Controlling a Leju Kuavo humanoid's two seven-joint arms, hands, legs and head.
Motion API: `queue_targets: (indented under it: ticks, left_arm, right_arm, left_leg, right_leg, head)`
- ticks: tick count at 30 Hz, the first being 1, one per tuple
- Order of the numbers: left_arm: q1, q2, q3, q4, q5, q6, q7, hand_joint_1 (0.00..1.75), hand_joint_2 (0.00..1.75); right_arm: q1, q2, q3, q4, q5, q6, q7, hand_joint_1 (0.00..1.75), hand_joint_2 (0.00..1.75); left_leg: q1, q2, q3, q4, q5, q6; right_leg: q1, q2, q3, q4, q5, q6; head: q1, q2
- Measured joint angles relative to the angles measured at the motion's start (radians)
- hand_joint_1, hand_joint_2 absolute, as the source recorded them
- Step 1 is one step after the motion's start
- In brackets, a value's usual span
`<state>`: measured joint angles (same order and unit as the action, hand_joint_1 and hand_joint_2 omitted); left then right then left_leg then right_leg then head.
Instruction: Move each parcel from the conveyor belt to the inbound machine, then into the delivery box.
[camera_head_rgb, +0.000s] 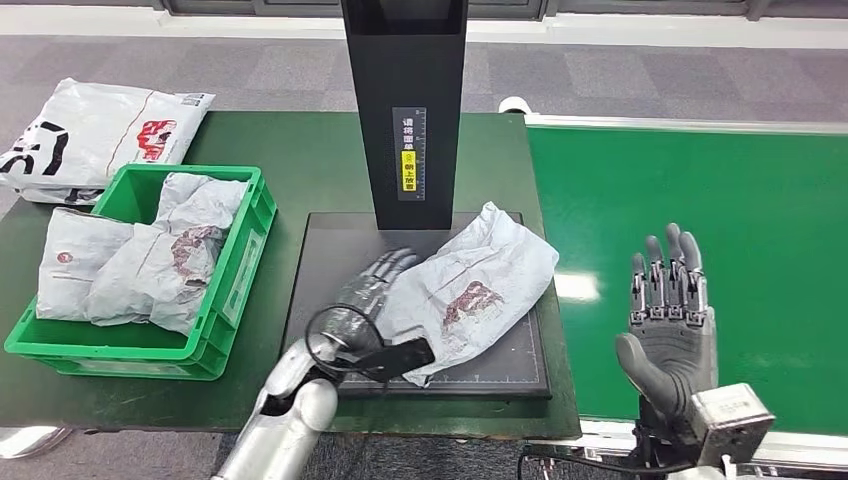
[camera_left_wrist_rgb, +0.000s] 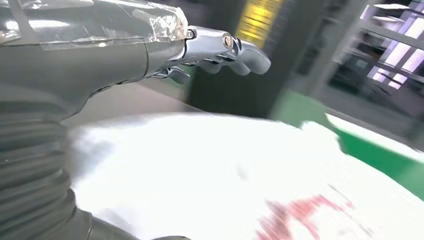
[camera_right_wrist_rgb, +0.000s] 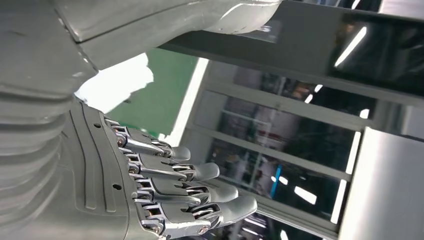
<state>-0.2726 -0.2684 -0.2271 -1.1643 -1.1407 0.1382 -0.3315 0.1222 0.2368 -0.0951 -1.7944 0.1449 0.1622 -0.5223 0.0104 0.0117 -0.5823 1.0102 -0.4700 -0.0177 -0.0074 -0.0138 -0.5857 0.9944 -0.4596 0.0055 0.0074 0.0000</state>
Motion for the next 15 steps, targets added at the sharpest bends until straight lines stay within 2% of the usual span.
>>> queue_targets:
  ticks: [3, 10, 15]
  left_arm:
    - [-0.031, -0.003, -0.092, 0.058, 0.001, 0.020, 0.013, 0.00, 1.75]
    - [-0.106, -0.010, -0.235, 0.185, -0.017, -0.004, 0.024, 0.00, 1.75]
    - [-0.141, -0.021, -0.297, 0.259, -0.013, -0.001, 0.027, 0.00, 1.75]
  right_arm:
    - [-0.008, 0.003, -0.005, 0.035, -0.001, 0.007, 0.001, 0.00, 1.75]
    - [-0.022, 0.008, -0.019, 0.088, -0.003, 0.027, 0.017, 0.00, 1.75]
    - [-0.022, 0.011, -0.019, 0.108, -0.002, 0.028, 0.018, 0.00, 1.75]
  left_leg:
    - [0.000, 0.000, 0.000, 0.000, 0.000, 0.000]
    - [-0.001, 0.000, 0.000, 0.000, 0.000, 0.000]
    - [-0.001, 0.000, 0.000, 0.000, 0.000, 0.000]
  right_leg:
    - [0.000, 0.000, 0.000, 0.000, 0.000, 0.000]
    - [0.000, 0.000, 0.000, 0.000, 0.000, 0.000]
    - [0.000, 0.000, -0.001, 0.000, 0.000, 0.000]
  head:
    - [0.000, 0.000]
    - [0.000, 0.000]
    - [0.000, 0.000]
